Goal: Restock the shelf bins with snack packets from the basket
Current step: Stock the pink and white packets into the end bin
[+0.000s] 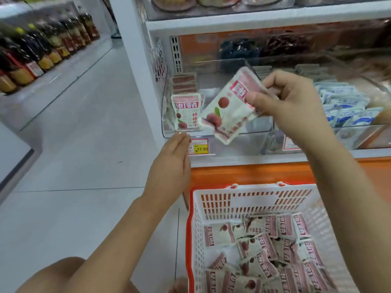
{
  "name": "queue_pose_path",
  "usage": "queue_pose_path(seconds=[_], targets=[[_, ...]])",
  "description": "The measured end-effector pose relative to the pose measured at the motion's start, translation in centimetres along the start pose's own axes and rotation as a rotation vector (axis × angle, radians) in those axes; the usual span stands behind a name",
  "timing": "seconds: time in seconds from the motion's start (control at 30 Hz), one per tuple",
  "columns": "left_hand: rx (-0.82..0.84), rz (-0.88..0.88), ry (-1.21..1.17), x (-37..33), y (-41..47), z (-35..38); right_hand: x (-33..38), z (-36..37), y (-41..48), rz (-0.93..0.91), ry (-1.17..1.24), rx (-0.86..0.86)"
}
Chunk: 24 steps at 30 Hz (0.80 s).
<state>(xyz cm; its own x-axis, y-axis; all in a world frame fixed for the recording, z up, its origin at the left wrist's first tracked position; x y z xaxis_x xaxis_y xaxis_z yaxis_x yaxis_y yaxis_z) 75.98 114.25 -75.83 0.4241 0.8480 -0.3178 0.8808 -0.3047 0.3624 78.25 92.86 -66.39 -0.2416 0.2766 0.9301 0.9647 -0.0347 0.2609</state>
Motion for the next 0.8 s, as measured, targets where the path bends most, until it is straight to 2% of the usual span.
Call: queue_pose_path(seconds=[0.1,0.17,0.23,0.33,0.5,0.8], targets=[[0.046,-0.02,0.026,0.4,0.0,0.2,1.0,2.7,4.8,-0.053,-0.203,-0.032],[0.061,-0.019,0.022,0.5,0.1,0.1,-0.2,5.8,7.7,0.043,-0.431,0.055],[0.061,-0.013,0.015,0.5,0.2,-0.1,-2.2,8.9,9.7,0.167,-0.528,0.156],[0.06,-0.016,0.006,0.6,0.4,-0.1,-4.5,12.4,11.4,0.205,-0.59,0.201],[0.069,-0.023,-0.031,1.1,0.3,0.2,-6.8,14.8,12.6,0.2,-0.61,0.085],[0.09,0.028,-0.09,0.8,-0.4,0.7,-6.6,11.9,10.4,0.084,-0.575,-0.1]])
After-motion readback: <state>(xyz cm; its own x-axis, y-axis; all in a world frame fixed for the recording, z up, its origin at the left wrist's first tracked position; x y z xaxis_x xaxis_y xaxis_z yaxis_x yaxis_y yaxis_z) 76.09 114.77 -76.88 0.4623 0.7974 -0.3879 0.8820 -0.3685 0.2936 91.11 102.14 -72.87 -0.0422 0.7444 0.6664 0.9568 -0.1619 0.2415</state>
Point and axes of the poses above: each hand's wrist, its own y-axis towards the middle knuckle, its own z-axis out of the palm, x = y × z, the point moved 5 cm from there along y, towards the middle knuckle, and after that the axes turned 9 degrees about z, right-handed, at the moved point
